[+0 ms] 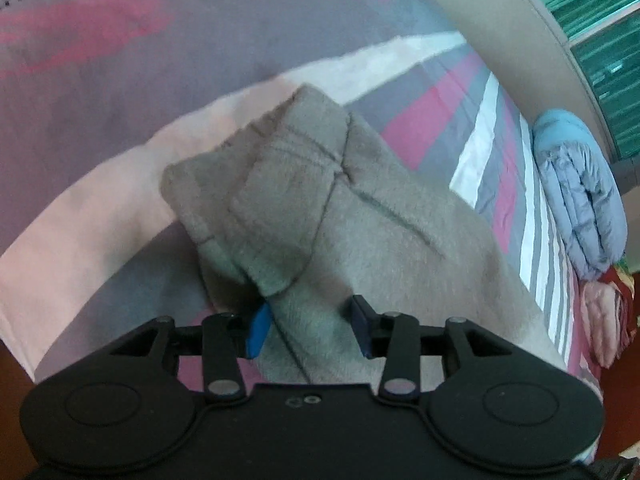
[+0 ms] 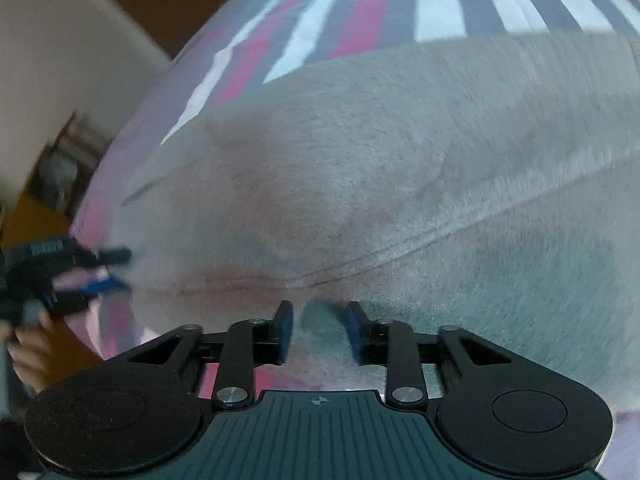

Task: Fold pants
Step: 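Lift the waistband with both tools and fold it over toward the pant cuffs, then lower the folded waistband with the left tool while the right tool grasps a leg cuff, then lift the cuff with the right tool and fold it over the pants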

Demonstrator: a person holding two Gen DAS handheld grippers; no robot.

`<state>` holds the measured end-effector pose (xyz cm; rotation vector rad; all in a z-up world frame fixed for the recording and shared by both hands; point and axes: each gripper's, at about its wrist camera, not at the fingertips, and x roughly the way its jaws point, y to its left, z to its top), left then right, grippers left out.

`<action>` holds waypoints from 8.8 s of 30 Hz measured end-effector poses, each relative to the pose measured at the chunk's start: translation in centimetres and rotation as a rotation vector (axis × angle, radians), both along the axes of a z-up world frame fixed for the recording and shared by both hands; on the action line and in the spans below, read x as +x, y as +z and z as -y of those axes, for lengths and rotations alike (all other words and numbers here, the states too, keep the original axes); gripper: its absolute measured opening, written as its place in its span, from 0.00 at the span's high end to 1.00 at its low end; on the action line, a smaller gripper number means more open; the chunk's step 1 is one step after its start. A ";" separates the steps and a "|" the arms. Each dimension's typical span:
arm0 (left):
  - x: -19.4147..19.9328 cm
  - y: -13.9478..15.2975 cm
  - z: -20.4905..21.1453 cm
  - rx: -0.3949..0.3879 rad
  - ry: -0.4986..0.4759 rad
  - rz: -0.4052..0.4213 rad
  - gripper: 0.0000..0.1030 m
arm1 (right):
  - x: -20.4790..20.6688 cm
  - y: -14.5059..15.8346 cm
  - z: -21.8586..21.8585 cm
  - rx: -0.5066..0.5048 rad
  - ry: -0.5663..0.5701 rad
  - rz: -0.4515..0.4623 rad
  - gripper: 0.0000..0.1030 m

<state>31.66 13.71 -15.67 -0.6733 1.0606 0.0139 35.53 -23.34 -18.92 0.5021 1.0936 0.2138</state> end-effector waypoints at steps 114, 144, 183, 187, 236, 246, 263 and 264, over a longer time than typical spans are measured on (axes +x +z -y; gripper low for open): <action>-5.3 0.9 13.3 0.168 -0.313 0.044 0.73 | -13.8 6.8 13.4 0.188 -0.639 0.337 0.96; -8.4 0.6 23.6 0.283 -0.512 0.082 0.70 | -11.1 1.5 24.2 0.269 -0.759 0.124 0.83; -8.2 0.2 24.0 0.297 -0.538 0.093 0.62 | -16.6 1.2 24.4 0.085 -0.806 0.185 0.94; -8.2 0.2 24.6 0.314 -0.543 0.095 0.59 | -17.8 3.1 26.7 0.138 -0.802 0.215 0.91; -8.9 0.2 25.0 0.336 -0.540 0.105 0.54 | -25.3 3.1 38.3 -0.060 -1.041 0.169 0.51; -8.7 0.2 24.8 0.331 -0.540 0.099 0.54 | -26.1 4.4 37.7 -0.017 -1.098 0.218 0.51; -9.0 0.1 25.0 0.339 -0.555 0.111 0.54 | -25.8 5.9 38.3 0.053 -1.079 0.305 0.92; -9.1 0.1 25.0 0.342 -0.556 0.112 0.54 | -26.2 5.9 37.9 0.056 -1.077 0.303 0.92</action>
